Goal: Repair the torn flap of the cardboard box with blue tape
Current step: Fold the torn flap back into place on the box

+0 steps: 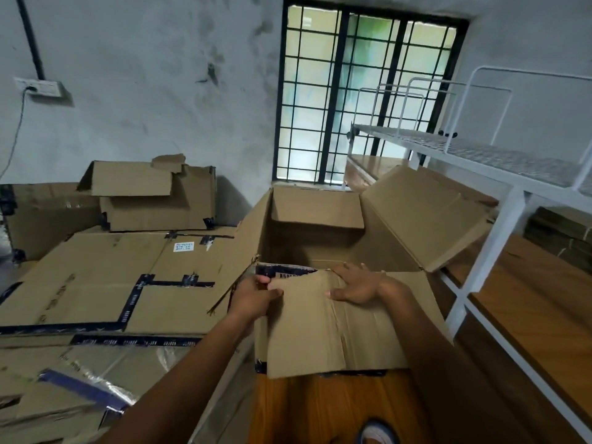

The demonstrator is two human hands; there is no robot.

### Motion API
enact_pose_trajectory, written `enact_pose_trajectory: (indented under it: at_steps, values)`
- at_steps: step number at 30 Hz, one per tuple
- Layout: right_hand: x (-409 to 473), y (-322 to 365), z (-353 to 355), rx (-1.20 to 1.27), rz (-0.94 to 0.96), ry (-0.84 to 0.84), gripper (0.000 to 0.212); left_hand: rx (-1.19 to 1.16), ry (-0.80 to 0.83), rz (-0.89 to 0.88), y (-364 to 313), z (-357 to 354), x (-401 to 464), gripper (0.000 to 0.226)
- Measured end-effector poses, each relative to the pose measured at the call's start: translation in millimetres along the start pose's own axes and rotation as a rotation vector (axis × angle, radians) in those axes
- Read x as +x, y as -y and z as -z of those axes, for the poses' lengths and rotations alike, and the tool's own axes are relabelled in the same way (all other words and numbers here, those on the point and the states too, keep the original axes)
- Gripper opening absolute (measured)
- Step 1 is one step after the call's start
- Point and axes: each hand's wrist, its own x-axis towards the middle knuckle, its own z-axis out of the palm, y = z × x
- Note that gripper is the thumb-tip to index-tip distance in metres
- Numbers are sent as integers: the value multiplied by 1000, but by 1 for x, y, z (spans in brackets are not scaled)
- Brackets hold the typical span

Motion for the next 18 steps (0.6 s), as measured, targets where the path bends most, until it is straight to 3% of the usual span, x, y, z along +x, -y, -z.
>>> enact_pose_trajectory:
  at_steps: [4, 9, 11, 14, 18]
  values:
    - [2, -1, -16, -25, -23, -80, 99, -266, 56, 104, -3, 7, -3, 39]
    - [-7, 0, -21, -71, -17, -207, 104, -23, 73, -139, -9, 12, -26, 21]
    - [-7, -9, -11, 106, 11, -149, 92, 68, 70, -262, -8, 10, -41, 11]
    - [-8, -19, 8, 464, 74, -56, 66, 181, 59, -405, -3, 0, -62, 15]
    - [-10, -13, 15, 446, 146, -87, 38, 195, 17, -408, 3, -11, -68, 15]
